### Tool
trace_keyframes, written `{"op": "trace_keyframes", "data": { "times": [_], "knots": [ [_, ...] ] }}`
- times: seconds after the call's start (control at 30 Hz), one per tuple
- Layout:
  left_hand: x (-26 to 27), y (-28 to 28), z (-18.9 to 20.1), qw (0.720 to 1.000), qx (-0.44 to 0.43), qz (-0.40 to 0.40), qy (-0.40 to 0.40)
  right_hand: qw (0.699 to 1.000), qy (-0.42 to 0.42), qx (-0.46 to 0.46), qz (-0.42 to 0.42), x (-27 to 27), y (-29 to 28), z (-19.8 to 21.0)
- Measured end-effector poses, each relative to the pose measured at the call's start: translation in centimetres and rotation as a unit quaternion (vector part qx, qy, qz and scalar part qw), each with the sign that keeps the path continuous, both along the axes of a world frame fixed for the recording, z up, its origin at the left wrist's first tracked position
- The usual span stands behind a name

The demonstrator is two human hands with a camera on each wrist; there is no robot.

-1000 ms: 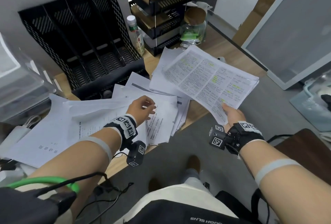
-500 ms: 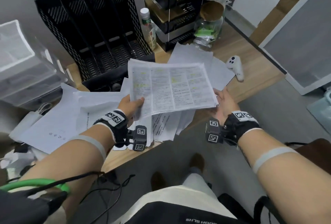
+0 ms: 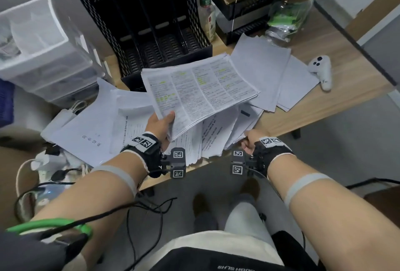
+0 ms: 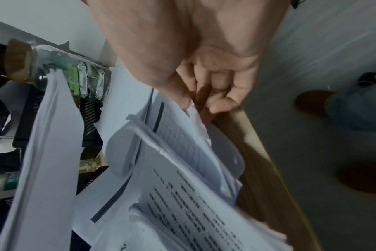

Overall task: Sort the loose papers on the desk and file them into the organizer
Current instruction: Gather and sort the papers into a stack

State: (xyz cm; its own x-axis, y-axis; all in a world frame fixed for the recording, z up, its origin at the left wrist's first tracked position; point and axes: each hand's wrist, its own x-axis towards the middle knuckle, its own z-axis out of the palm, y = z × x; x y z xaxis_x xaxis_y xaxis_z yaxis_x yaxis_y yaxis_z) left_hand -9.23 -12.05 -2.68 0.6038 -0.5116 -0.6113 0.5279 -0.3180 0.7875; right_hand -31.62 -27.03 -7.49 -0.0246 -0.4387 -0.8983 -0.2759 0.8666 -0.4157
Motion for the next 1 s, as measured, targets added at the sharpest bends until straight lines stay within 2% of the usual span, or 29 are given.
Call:
{"op": "trace_keyframes", "data": {
  "times": [0.2, 0.27, 0.37, 0.47, 0.6, 0.7, 0.77, 0.87, 0.93, 1.0],
  "knots": [
    [0.4, -0.1, -0.5, 1.0, 0.002, 0.003, 0.017, 0.996, 0.005, -0.01, 0.085, 0.1, 0.4, -0.1],
    [0.4, -0.2, -0.6, 1.0, 0.002, 0.0, 0.018, 0.99, 0.003, -0.024, 0.141, 0.2, 0.1, 0.4],
    [0.5, -0.3, -0.7, 1.0, 0.004, -0.007, 0.019, 0.957, 0.05, -0.144, 0.246, 0.0, 0.4, 0.9],
    [0.6, -0.4, -0.8, 1.0, 0.002, -0.01, 0.019, 0.934, 0.118, -0.237, 0.238, 0.4, 0.9, 0.8],
    [0.7, -0.4, -0.6, 1.0, -0.005, -0.018, 0.02, 0.936, 0.188, -0.207, 0.216, 2.2, 1.1, 0.5],
    [0.8, -0.3, -0.5, 1.0, -0.008, -0.019, 0.02, 0.955, 0.198, -0.137, 0.171, 2.8, 1.0, 1.1],
    [0.8, -0.1, -0.4, 1.0, -0.004, -0.018, 0.018, 0.967, 0.178, -0.104, 0.15, 3.0, 0.5, 0.9],
    [0.7, 0.1, -0.6, 1.0, 0.0, -0.019, 0.013, 0.966, 0.088, -0.082, 0.228, 2.9, -0.4, -0.1],
    [0.6, 0.3, -0.6, 1.0, 0.003, -0.025, 0.009, 0.968, 0.041, -0.095, 0.227, 2.9, -0.2, 0.2],
    [0.5, 0.5, -0.6, 0.999, 0.01, -0.034, 0.0, 0.965, 0.053, -0.118, 0.229, 2.8, 0.3, 1.2]
  ]
}}
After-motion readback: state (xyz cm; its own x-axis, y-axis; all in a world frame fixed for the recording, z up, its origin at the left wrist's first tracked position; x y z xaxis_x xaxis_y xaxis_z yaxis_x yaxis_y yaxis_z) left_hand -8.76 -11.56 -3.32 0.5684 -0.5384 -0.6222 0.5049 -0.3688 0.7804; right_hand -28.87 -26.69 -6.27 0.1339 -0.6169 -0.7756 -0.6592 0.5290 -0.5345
